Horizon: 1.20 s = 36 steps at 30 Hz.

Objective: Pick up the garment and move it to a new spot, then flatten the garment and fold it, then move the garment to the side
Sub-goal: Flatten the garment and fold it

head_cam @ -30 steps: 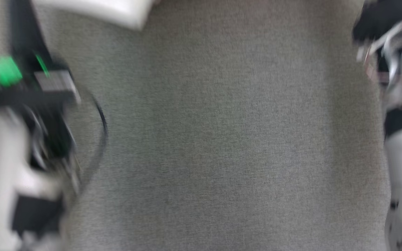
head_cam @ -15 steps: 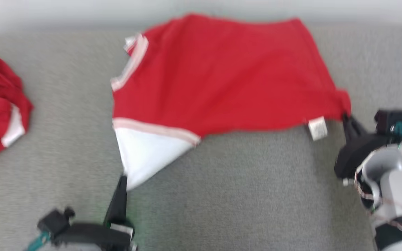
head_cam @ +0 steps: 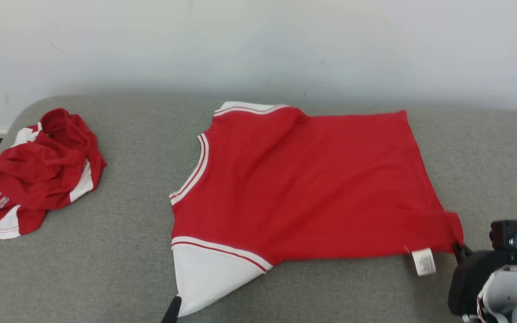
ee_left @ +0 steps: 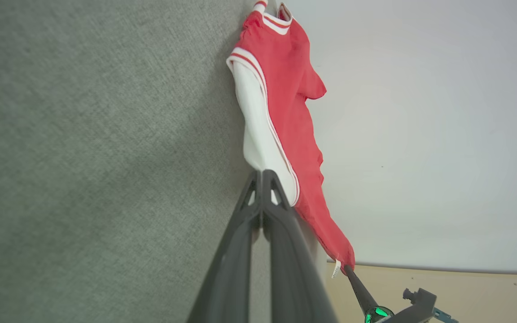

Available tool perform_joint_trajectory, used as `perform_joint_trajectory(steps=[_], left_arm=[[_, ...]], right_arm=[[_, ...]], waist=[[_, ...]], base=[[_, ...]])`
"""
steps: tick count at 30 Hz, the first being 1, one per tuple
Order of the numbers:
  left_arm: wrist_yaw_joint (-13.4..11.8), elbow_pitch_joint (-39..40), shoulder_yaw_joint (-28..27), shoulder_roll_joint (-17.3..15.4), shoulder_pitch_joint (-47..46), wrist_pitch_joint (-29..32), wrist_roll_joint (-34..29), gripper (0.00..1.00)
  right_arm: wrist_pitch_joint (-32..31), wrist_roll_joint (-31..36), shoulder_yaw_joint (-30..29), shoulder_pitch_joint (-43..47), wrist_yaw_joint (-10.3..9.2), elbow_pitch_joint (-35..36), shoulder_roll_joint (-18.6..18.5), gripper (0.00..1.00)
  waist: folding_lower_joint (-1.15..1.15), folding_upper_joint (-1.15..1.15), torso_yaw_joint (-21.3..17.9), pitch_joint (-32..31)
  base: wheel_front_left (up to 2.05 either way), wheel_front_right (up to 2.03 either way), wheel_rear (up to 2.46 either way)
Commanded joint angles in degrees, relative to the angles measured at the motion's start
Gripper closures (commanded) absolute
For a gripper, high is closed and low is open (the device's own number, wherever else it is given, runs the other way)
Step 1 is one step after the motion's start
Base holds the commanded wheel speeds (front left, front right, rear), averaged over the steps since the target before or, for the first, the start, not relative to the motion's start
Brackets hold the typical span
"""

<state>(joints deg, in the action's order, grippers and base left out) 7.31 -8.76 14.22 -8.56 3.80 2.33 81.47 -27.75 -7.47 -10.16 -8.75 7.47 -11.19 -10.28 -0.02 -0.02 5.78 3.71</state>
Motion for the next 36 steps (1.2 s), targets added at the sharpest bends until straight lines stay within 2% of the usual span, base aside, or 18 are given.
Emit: perform_joint_trajectory(steps=[1,5,12,17,27,29,31,36], left_arm=[[0.0,0.7,0.1,0.1,0.9,0.3,0.5,1.00],[-0.7,2.4,1.2,-0.1,2.8,2.3,1.6,1.00],[-1.3,9.6,3.2,-3.6,8.7,13.4,9.6,1.00],[-1.7,14.6,-1.7,-4.3,12.2,13.1,15.4,1.00],[-4.5,15.0,0.4,-7.8,16.1,15.8,12.8,1.00],[-4.5,15.2,0.2,-7.9,16.2,15.6,12.8,1.00],[-3.5,15.7,-1.0,-7.2,16.6,14.8,14.0,1.00],[-1.7,17.4,-3.4,-5.5,13.8,13.8,16.5,1.00]], right_arm=[[-1.3,0.3,-0.5,1.6,0.04,1.3,0.3,1.00],[-7.2,0.9,-0.9,7.5,0.04,8.5,1.0,1.00],[-11.2,1.6,-2.3,12.7,0.04,13.6,2.5,1.00],[-7.6,1.3,-1.7,14.7,0.04,10.6,3.0,1.00],[-4.5,2.4,-2.0,15.5,0.04,6.5,2.3,1.00],[-4.4,2.4,-2.0,15.4,0.04,6.3,2.3,1.00],[-3.5,1.7,-2.4,15.0,0.04,6.2,2.6,1.00],[0.5,-3.5,-2.4,13.1,0.04,6.7,4.1,1.00]], waist=[[0.02,0.02,1.4,-1.6],[0.02,0.02,1.0,-1.9],[0.02,0.02,-0.8,-1.8],[0.02,0.02,-1.2,-1.6],[0.02,0.02,-1.7,-1.4],[0.02,0.02,-1.7,-1.3],[0.02,0.02,-1.8,-1.2],[0.02,0.02,-2.0,-1.2]], base=[[0.00,0.00,0.00],[0.00,0.00,0.00],[0.00,0.00,0.00],[0.00,0.00,0.00],[0.00,0.00,0.00],[0.00,0.00,0.00],[0.00,0.00,0.00],[0.00,0.00,0.00]])
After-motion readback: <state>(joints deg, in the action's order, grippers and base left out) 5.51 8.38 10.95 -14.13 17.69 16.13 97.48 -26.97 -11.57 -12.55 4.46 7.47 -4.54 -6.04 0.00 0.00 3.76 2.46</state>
